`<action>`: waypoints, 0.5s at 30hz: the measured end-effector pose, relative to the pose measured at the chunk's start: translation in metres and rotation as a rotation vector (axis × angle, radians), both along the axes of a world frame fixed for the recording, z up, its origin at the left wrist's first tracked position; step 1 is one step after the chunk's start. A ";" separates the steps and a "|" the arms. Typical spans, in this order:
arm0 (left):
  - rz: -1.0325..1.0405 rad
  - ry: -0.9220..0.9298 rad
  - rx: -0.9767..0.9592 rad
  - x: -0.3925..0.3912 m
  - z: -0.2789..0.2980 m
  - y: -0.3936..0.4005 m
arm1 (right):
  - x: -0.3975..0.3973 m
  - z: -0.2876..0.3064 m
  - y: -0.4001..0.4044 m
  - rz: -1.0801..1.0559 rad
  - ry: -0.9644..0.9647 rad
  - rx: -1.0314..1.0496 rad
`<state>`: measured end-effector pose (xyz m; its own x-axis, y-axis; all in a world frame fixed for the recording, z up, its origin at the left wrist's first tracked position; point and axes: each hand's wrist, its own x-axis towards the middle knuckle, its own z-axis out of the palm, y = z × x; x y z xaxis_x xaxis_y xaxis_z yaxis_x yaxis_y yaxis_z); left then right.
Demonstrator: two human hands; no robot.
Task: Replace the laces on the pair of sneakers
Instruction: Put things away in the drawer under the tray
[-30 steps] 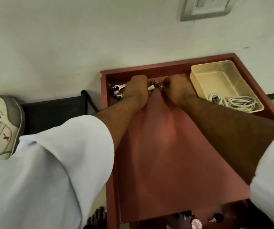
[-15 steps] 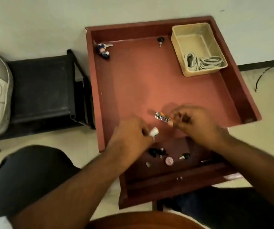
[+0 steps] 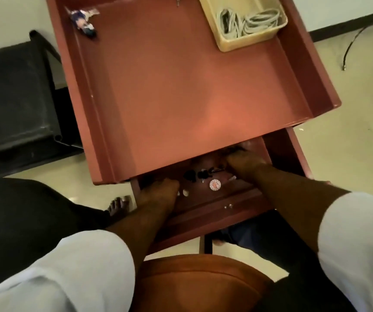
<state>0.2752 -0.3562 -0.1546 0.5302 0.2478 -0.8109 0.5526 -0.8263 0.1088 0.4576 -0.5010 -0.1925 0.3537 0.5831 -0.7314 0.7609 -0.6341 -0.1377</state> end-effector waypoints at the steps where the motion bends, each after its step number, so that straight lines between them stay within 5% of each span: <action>1: 0.004 0.003 0.006 0.000 -0.001 -0.001 | 0.001 -0.003 0.001 0.003 -0.005 -0.012; 6: 0.070 0.002 -0.070 0.010 -0.002 -0.002 | 0.000 -0.004 0.001 0.013 -0.054 -0.019; 11: 0.100 -0.055 -0.095 0.012 0.011 0.004 | -0.019 0.038 0.004 -0.395 -0.098 0.020; 15: 0.036 -0.174 -0.155 0.004 0.038 -0.003 | -0.041 0.095 0.007 -0.511 0.015 0.145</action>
